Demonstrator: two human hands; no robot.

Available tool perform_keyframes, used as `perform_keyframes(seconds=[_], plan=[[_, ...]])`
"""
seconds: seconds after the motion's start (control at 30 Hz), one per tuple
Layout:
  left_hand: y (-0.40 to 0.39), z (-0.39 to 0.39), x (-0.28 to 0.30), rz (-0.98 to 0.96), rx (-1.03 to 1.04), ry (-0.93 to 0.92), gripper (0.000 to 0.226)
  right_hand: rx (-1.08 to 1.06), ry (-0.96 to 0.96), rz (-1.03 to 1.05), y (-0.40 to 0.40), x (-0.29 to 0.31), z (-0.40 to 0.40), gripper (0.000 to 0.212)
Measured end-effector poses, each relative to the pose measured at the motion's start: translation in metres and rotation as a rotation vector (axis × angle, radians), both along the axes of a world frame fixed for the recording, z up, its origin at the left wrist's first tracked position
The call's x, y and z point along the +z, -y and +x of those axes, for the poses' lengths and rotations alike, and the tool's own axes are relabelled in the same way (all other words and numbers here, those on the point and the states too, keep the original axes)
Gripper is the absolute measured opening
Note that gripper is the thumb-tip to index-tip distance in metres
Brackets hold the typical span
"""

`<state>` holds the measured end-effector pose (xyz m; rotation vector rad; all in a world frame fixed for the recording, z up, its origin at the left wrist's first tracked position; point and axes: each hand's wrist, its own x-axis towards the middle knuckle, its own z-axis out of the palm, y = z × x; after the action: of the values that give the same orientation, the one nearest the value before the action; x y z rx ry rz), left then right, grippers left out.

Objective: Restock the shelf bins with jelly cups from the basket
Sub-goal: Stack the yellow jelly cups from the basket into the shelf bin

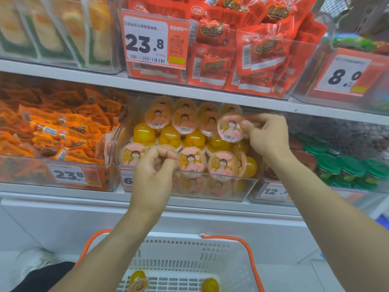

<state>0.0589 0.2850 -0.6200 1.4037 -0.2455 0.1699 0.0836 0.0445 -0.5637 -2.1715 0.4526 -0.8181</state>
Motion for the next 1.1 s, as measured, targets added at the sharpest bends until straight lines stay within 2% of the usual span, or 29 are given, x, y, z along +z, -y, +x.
perform_keyframes(seconds=[0.07,0.2,0.43,0.63,1.1], plan=[[0.000,0.001,-0.003,0.014,-0.053,-0.064,0.021,-0.045,0.020,-0.094,0.003,0.003,-0.001,0.017],[0.000,-0.003,-0.009,0.102,-0.141,-0.095,0.018,-0.051,0.009,-0.136,0.004,0.002,0.008,0.020],[0.003,-0.009,-0.014,0.184,-0.229,-0.157,0.017,-0.139,-0.203,-0.194,0.010,-0.002,0.030,0.026],[0.009,-0.008,-0.015,0.218,-0.246,-0.174,0.015,-0.196,-0.273,-0.221,0.011,-0.001,0.037,0.027],[0.016,-0.008,-0.024,0.304,-0.265,-0.197,0.013,-0.030,-0.407,-0.219,0.030,0.008,0.034,0.033]])
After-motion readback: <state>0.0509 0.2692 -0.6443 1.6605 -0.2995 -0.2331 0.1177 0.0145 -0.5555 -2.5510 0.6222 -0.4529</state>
